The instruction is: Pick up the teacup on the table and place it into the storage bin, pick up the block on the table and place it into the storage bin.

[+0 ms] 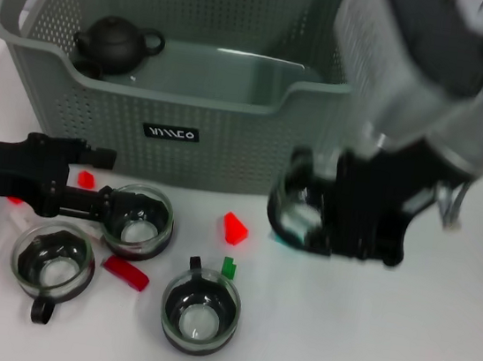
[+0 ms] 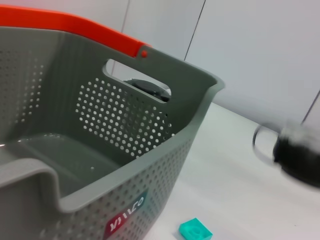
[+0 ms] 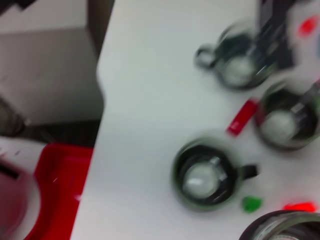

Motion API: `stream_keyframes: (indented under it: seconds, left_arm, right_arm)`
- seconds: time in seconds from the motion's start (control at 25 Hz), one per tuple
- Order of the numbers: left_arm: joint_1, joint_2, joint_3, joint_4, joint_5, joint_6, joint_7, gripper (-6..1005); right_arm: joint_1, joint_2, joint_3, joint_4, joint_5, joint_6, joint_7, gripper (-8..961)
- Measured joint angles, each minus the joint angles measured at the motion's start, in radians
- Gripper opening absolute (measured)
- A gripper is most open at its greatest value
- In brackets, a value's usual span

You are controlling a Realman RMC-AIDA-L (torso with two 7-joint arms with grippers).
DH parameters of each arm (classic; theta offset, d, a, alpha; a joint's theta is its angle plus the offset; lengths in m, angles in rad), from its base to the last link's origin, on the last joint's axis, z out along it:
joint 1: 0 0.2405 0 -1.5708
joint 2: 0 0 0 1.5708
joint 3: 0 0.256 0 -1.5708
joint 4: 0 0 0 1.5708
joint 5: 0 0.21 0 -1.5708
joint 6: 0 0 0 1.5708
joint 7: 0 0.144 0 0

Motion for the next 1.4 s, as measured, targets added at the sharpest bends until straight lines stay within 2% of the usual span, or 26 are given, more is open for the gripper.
stream_keyframes:
  seconds: [0.2,0.32,0.52,0.76,0.84,0.88,0.92,1.08,1.16,1.4]
  left_arm:
    - [0.0,0.0,-0.001,-0.002,-0.001,-0.012,0.001,873]
    - [0.0,-0.001,-0.001,-0.002,-0.002,-0.013,0.001,872]
    - [0.0,-0.006,-0.001,-0.002,-0.003,-0.016,0.001,872]
    - [0.005,-0.009,-0.001,-0.037,-0.003,-0.031,0.007,872]
    - [0.005,-0.009,-0.001,-0.045,-0.003,-0.034,0.007,873]
    - [0.006,-0.009,-0.001,-0.048,-0.003,-0.037,0.007,873]
    - [0.006,-0.01,-0.001,-0.052,-0.003,-0.04,0.007,873]
    - [0.007,-0.015,-0.001,-0.062,-0.003,-0.045,0.005,873]
    - [0.007,-0.015,-0.001,-0.07,-0.003,-0.045,0.004,873]
    - [0.007,-0.016,-0.002,-0.096,-0.002,-0.053,0.006,872]
  right_arm:
    - [0.049,-0.002,0.138,-0.084,0.01,0.002,-0.013,56]
    - [0.08,0.003,0.218,-0.091,0.013,0.062,-0.036,56]
    - [0.095,0.003,0.233,-0.06,0.009,0.306,-0.015,56]
    - [0.165,-0.002,0.23,0.178,0.0,0.639,0.103,57]
    - [0.208,-0.005,0.237,0.283,-0.019,0.731,0.142,57]
    - [0.264,-0.013,0.239,0.406,-0.041,0.812,0.171,57]
    - [0.264,-0.013,0.239,0.406,-0.041,0.812,0.171,57]
    - [0.372,-0.031,0.242,0.634,-0.086,0.911,0.187,56]
    - [0.407,-0.034,0.243,0.701,-0.126,0.938,0.203,56]
    - [0.436,-0.022,0.243,0.788,-0.216,0.957,0.276,56]
